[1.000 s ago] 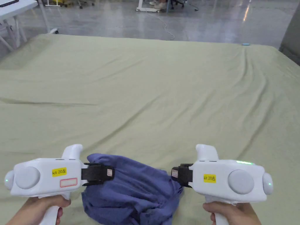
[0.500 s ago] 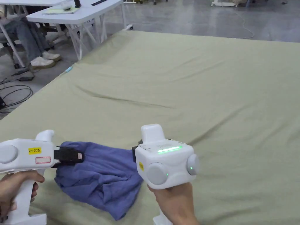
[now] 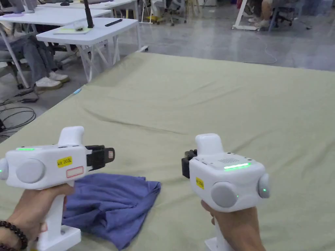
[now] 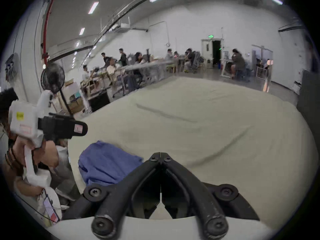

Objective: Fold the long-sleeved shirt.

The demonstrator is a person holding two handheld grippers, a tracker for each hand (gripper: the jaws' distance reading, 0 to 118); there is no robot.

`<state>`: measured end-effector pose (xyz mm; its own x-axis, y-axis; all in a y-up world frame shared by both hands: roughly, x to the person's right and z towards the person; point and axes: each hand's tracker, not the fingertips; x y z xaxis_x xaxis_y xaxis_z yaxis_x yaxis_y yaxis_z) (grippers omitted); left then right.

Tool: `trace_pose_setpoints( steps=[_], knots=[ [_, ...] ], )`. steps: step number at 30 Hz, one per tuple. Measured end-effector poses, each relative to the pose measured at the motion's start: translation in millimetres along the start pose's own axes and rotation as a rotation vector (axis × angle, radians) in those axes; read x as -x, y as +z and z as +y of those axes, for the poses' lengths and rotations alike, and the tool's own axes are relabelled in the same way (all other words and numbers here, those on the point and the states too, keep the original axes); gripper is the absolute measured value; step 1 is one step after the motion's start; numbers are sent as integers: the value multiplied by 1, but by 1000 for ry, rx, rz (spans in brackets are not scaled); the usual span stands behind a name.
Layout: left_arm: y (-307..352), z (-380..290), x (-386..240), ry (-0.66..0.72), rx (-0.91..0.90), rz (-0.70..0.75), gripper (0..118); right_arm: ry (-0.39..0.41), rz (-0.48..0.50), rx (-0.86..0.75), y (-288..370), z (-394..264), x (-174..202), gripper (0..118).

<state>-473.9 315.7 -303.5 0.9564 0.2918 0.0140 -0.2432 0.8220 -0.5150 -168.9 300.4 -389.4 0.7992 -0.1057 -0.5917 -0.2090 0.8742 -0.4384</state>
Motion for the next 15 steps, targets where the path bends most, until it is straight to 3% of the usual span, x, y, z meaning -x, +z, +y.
trace_pose_setpoints(
  steps=[3,8,13,15],
  knots=[
    [-7,7,-99,-160,-163,-31,0,-63,-108,-116,67,13,-52,0],
    [-22,-3,-234,-346,-483,152,0,-55,-343,-297,179,19,-120,0],
    [-44,-30,-304,-349,-496,160,0,-75,-536,-406,250,-13,-172,0],
    [-38,-54,-315,-217,-507,126,0,-101,-610,-452,276,-38,-182,0]
  ],
)
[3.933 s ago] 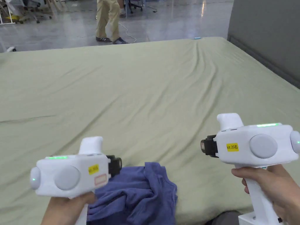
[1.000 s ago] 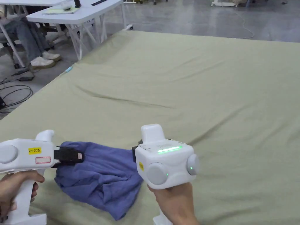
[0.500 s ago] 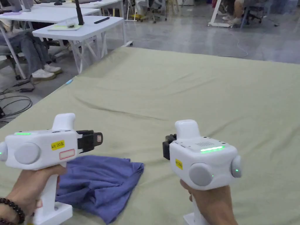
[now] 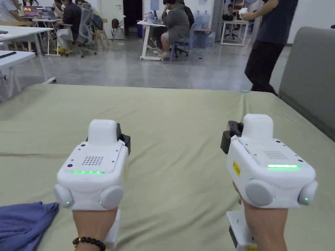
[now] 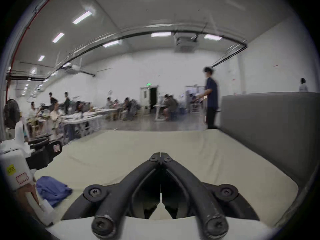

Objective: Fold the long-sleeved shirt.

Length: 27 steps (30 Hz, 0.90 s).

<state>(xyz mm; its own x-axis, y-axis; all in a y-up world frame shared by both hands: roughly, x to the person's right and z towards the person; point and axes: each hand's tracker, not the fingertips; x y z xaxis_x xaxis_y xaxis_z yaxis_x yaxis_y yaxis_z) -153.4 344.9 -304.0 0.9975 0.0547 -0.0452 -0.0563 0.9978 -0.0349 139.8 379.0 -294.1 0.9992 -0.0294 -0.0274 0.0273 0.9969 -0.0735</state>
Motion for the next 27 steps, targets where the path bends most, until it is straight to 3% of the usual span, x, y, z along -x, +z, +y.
trace_pose_setpoints(
  steps=[2,6,14,27],
  knots=[
    [17,-14,-8,73,8,-32,0,-27,-64,-23,19,-14,-12,0],
    [50,-41,-20,1,-3,-44,0,32,-92,-7,41,-39,-24,0],
    [83,-60,-12,-72,13,-18,0,89,-107,6,71,-73,-18,0],
    [82,-63,-5,-79,55,-18,3,103,-75,41,65,-77,-7,0]
  ],
)
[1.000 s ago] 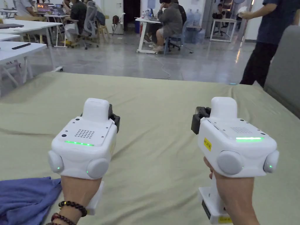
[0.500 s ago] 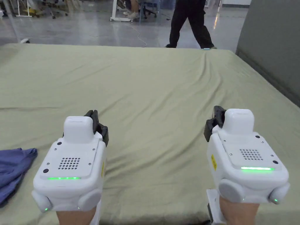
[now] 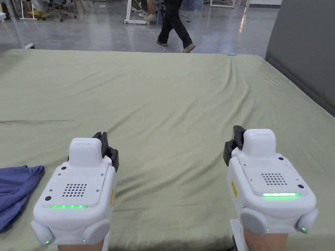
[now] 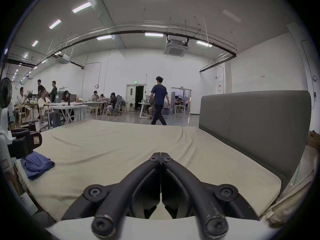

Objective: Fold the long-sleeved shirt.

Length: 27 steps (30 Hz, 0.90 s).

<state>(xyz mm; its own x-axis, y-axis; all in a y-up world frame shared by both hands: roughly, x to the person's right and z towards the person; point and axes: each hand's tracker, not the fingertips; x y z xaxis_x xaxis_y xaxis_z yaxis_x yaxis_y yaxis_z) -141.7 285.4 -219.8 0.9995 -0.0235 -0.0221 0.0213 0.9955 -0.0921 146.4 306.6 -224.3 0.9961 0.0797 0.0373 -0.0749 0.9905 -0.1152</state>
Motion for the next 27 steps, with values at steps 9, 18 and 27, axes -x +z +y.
trace_pose_setpoints(
  steps=[9,18,27],
  knots=[
    [-6,-8,2,42,-112,-29,118,48,-44,-26,-9,-2,6,118],
    [-10,-6,4,-12,-27,1,118,-42,-52,58,-22,-4,-7,118],
    [-9,-1,1,-17,-23,24,118,16,-27,16,-16,-5,-7,118]
  ],
)
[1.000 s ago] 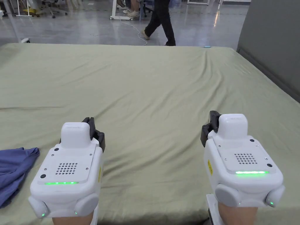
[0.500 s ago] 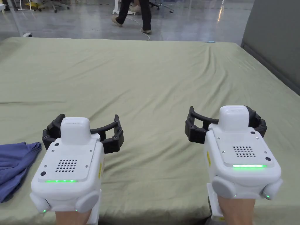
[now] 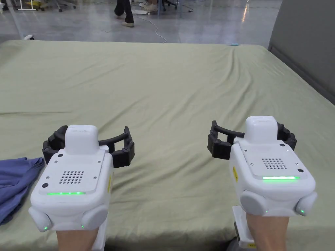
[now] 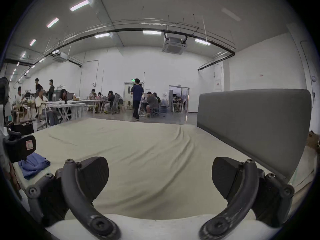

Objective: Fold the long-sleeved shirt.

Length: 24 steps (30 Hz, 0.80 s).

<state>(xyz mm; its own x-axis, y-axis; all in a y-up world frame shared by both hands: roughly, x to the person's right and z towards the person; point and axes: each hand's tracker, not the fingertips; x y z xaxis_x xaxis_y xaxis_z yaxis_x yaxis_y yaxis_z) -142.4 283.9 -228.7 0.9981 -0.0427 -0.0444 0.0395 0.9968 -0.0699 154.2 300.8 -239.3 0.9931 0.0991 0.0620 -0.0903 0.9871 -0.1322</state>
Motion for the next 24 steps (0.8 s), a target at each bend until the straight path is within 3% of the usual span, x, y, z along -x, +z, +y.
trace_pose_setpoints(
  steps=[24],
  knots=[
    [4,5,-7,-52,-8,-53,118,-16,-45,-28,5,8,-2,118]
  ],
)
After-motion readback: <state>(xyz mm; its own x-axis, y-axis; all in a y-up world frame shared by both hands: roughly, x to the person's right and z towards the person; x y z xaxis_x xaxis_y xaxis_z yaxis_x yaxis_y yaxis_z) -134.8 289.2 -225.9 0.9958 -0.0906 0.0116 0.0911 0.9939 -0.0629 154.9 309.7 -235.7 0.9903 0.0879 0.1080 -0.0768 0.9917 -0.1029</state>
